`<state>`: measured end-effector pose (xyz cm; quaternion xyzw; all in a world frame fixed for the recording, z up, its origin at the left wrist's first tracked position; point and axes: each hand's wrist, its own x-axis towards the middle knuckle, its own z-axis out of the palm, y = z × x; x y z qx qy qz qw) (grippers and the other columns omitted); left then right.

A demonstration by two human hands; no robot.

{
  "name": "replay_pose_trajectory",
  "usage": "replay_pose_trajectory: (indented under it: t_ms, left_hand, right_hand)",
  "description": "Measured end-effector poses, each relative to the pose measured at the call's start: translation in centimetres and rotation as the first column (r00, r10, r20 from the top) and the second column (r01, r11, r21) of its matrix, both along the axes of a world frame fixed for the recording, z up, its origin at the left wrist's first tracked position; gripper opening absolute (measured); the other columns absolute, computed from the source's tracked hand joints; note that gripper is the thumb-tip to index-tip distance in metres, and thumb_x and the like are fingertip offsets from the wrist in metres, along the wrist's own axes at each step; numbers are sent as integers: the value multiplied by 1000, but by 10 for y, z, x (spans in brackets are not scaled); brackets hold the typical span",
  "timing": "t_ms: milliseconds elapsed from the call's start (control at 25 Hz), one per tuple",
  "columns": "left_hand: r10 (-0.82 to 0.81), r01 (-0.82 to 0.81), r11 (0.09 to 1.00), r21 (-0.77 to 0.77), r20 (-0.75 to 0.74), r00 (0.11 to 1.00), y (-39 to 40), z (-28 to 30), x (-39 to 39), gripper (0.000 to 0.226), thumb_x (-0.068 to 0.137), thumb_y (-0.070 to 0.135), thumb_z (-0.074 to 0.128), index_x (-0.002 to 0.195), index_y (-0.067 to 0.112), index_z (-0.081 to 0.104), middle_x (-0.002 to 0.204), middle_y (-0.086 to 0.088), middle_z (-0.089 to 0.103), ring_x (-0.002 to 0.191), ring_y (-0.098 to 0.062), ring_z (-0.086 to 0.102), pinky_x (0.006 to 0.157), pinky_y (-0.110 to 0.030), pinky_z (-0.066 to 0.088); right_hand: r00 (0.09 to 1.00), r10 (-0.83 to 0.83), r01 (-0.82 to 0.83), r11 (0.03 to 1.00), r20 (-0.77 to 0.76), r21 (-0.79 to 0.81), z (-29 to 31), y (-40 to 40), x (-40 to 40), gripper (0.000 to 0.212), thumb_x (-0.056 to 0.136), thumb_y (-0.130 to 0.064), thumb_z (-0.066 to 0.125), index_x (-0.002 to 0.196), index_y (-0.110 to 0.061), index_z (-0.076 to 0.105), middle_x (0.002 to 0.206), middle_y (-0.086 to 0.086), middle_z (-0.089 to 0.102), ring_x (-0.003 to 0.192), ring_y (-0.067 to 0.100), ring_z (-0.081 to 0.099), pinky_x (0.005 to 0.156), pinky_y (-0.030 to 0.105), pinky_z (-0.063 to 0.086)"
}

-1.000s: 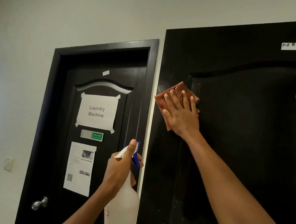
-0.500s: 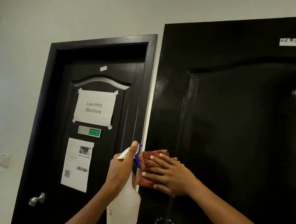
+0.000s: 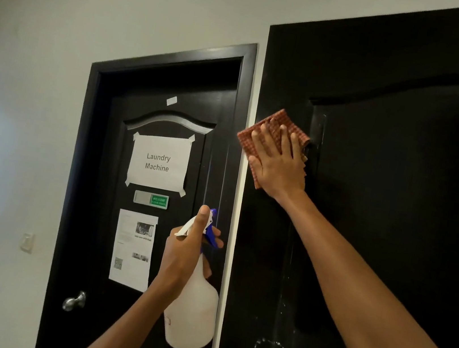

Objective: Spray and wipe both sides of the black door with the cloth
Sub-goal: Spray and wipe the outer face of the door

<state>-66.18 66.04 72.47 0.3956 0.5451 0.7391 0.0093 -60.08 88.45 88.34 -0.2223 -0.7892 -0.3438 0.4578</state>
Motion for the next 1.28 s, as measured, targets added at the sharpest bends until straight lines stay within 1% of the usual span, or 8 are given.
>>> replay_pose_trajectory:
  t_ms: [240,360,440,560,760,960,1120,1280]
  left_hand:
    - [-21,25,997,-79,50,999,5,-41,10,68,86,70,39,91,10,70,79,-11,74,56,-23,65,57,-31,54]
    - [-25,33,994,-105,74,997,4,-65,17,63,91,65,40,86,11,71,78,-6,74,70,-23,69,76,-40,55]
    - [-34,41,992,-122,60,998,4,-76,24,60,94,62,41,87,12,72,79,-4,75,69,-23,69,77,-44,54]
    - [-72,82,989,-125,77,994,7,-80,34,60,93,61,42,94,8,71,82,-8,75,56,-15,65,59,-28,55]
    - [-98,106,989,-105,77,992,15,-75,44,60,91,57,41,95,6,71,85,-10,74,57,-4,67,45,-6,45]
    - [-150,161,980,-118,95,984,29,-90,50,64,85,66,43,94,9,70,83,-8,75,53,-19,65,47,-27,52]
    - [-181,192,972,-138,94,979,34,-99,59,64,87,65,42,93,8,70,82,-10,74,49,-22,61,45,-28,50]
    - [-183,197,969,-151,102,978,34,-93,70,63,84,64,43,96,7,70,84,-10,75,53,-14,65,46,-16,50]
  right_hand:
    - [910,139,-140,990,391,-27,-213,-2,23,60,108,-53,28,162,-30,15,168,3,17,157,37,2,126,55,-1]
    - [713,94,-134,991,695,4,-331,-2,56,62,105,-50,42,160,-36,16,168,-1,22,156,31,-4,123,49,-19]
    - [623,51,-133,990,781,41,-358,8,81,59,105,-51,40,158,-39,18,166,-4,27,156,27,-5,119,45,-28]
    - [723,8,-71,995,691,63,-321,20,102,59,106,-53,34,161,-37,20,166,-3,27,157,26,3,124,49,-13]
    - [965,-35,19,998,259,65,-196,28,108,64,108,-50,33,164,-28,11,172,1,8,158,33,0,126,56,9]
    - [986,-73,59,993,-147,-100,-149,19,99,60,111,-41,25,164,-17,12,172,4,4,157,37,2,125,59,7]
    - [998,-54,48,990,-41,-136,-240,16,101,67,107,-41,39,164,-15,14,172,8,5,157,40,1,124,62,9]
    - [918,12,15,998,397,-66,-358,21,150,67,101,-47,48,160,-23,27,166,5,30,158,34,5,125,57,7]
